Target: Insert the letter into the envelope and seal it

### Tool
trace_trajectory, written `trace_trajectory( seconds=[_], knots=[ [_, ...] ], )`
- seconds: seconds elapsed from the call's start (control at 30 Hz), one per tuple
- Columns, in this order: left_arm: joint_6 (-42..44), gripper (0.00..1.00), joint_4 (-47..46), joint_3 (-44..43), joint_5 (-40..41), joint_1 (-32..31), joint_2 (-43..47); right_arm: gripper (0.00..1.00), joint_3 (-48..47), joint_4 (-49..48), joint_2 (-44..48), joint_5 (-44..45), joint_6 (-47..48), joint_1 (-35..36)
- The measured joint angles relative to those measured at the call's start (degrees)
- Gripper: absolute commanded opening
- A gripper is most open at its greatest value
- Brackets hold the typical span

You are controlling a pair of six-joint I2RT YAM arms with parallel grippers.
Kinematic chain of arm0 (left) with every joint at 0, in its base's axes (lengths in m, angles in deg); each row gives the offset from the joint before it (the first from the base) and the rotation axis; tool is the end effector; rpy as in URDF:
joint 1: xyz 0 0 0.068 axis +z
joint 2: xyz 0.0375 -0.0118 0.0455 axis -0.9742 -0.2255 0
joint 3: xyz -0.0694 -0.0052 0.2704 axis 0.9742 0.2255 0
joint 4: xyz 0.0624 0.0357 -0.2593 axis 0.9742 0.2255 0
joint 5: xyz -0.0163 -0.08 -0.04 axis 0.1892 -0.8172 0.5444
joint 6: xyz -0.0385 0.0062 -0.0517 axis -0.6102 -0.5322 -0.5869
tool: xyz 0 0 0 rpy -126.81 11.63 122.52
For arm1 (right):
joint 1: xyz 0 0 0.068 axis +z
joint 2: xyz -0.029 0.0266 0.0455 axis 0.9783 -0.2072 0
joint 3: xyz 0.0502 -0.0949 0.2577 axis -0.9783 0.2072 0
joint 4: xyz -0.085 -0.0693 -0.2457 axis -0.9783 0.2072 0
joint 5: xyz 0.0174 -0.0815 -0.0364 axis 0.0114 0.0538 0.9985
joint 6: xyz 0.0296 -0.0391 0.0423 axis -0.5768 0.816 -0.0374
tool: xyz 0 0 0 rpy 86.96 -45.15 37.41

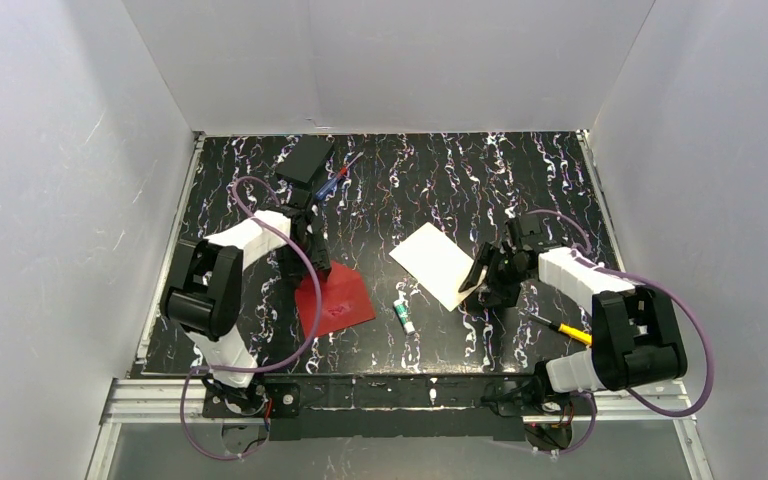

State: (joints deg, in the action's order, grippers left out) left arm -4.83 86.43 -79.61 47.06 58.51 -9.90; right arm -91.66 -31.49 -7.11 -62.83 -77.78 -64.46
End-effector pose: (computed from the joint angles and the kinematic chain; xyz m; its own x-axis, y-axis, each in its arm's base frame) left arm 0.3105 -0.1023 0.1528 -0.9337 -0.2572 -0.2490 -0.2308 0.9642 -0.1306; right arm 0.2440 0.0730 0.1581 -0.9206 0.3498 -0.1738 0.2494 0.8689 0.4276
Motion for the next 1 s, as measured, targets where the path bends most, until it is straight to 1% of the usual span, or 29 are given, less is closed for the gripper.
trace_trajectory(
  seconds=[0.17,0.27,0.33,0.47,0.53,0.67,0.8,0.9,1.0],
  knots=[
    [1.6,0.63,-0.2,-3.1,-0.4,1.2,-2.3,0.74,4.8,-8.5,0.7,-2.6,-5.7,-0.1],
    [2.4,0.67,-0.7,-4.0,-0.7,1.4,-2.4,0.73,8.3,-16.3,2.5,-3.0,-9.0,0.0],
    [2.8,0.71,-0.6,-4.9,-1.1,1.5,-2.3,0.72,10.5,-21.1,3.4,-3.0,-11.2,0.0],
    [2.9,0.75,-0.3,-7.3,-4.2,1.5,-1.1,0.72,13.5,-29.1,3.8,-2.5,-14.2,0.0],
    [2.9,0.76,0.0,-9.0,-6.6,1.5,0.2,0.72,14.4,-32.0,3.9,-2.0,-14.8,0.0],
    [3.3,0.74,-1.1,-14.3,-11.6,0.9,1.3,0.73,16.1,-36.7,3.9,-1.6,-15.2,0.0],
    [4.2,0.70,-6.0,-17.6,-17.7,-2.1,0.7,0.73,17.6,-40.5,3.9,-1.6,-15.2,0.0],
    [3.4,0.67,-11.7,-19.5,-22.6,-5.0,-3.1,0.73,18.6,-43.0,3.9,-1.6,-15.2,0.0],
    [1.0,0.63,-18.6,-19.8,-27.3,-7.3,-9.7,0.73,19.5,-45.3,3.9,-1.6,-15.3,0.0]
  ],
)
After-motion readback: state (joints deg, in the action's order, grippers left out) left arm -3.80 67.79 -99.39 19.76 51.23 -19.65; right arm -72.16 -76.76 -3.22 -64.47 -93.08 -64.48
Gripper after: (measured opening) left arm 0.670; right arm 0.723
